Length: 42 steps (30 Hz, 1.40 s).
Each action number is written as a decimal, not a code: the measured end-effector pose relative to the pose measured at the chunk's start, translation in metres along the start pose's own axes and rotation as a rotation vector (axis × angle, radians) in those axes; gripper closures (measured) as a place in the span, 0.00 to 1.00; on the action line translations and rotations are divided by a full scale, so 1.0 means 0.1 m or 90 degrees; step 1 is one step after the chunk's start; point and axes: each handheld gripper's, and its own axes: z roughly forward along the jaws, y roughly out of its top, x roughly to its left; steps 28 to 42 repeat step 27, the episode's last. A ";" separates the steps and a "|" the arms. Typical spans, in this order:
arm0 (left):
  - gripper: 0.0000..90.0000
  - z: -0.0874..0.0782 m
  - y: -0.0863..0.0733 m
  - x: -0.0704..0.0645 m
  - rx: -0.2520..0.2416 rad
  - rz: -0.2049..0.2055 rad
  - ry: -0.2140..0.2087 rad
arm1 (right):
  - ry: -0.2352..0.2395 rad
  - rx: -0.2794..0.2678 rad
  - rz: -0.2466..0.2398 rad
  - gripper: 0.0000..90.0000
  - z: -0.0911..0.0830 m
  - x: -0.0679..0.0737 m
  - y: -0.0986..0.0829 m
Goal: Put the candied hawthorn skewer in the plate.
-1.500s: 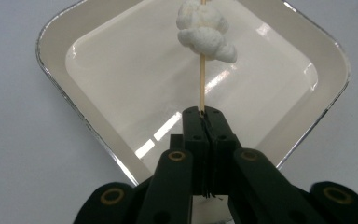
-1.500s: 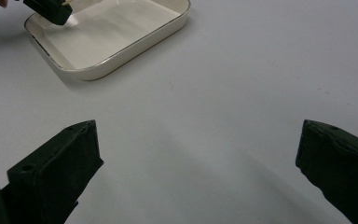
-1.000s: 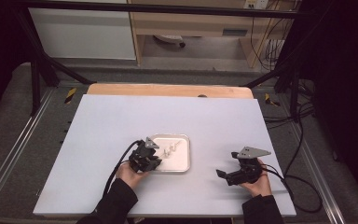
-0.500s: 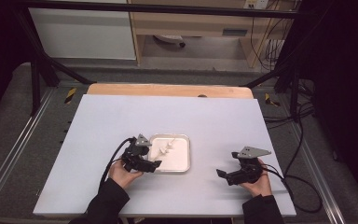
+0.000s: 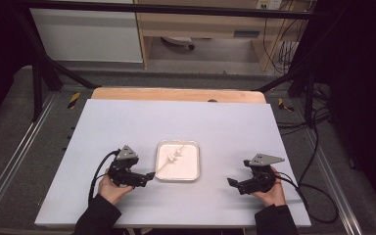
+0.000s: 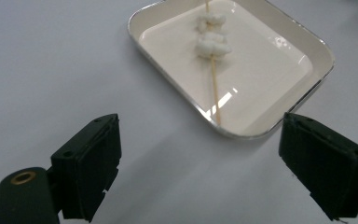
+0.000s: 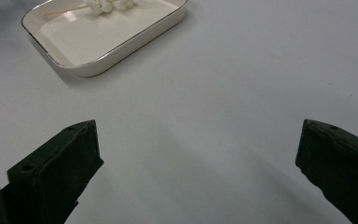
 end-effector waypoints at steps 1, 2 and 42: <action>0.14 -0.03 -0.04 0.02 -0.003 -0.001 0.004 | 0.000 0.001 0.001 0.00 0.00 0.00 0.00; 0.14 -0.06 -0.07 0.05 -0.009 -0.004 0.007 | 0.000 0.001 0.000 0.00 0.00 0.00 0.00; 0.13 -0.35 -0.61 0.37 -0.015 -0.014 0.021 | 0.005 0.014 0.008 0.00 0.02 0.00 -0.04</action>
